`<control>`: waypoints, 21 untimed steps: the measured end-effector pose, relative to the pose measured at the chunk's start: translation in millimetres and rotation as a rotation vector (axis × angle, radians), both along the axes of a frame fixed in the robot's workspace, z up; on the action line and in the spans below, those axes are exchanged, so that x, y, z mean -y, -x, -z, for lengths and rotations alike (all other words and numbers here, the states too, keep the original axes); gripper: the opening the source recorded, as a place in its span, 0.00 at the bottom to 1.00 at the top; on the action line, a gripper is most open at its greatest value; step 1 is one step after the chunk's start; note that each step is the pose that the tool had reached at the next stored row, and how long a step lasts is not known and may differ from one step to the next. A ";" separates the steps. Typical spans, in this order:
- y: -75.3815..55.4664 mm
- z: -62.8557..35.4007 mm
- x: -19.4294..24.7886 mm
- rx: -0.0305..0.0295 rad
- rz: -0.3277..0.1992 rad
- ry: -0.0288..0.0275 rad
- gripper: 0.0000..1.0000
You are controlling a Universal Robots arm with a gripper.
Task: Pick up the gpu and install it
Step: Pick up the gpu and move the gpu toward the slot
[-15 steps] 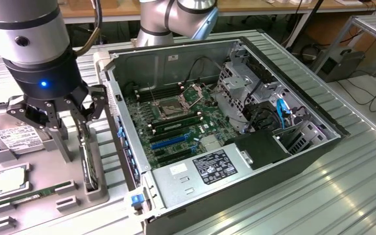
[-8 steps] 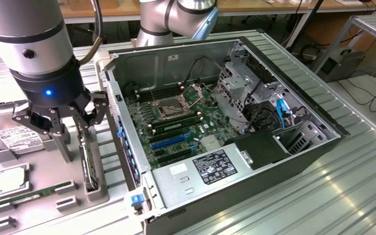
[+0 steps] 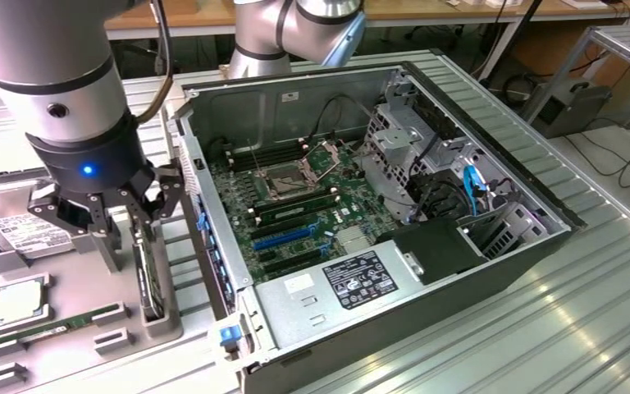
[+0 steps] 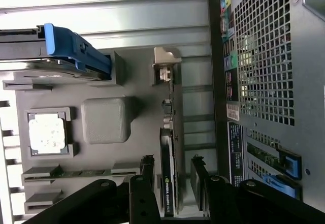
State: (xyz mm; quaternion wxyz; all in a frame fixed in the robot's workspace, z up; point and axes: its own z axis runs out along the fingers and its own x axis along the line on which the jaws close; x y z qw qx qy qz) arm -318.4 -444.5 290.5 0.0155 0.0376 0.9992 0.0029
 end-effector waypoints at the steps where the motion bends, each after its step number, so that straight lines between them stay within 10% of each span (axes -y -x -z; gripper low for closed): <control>1: 0.0 2.0 0.1 0.0000 0.000 0.0000 0.42; 13: 0.0 23.8 5.9 0.0052 0.000 0.0000 0.42; 21: 6.5 33.9 7.0 0.0206 0.000 0.0000 0.42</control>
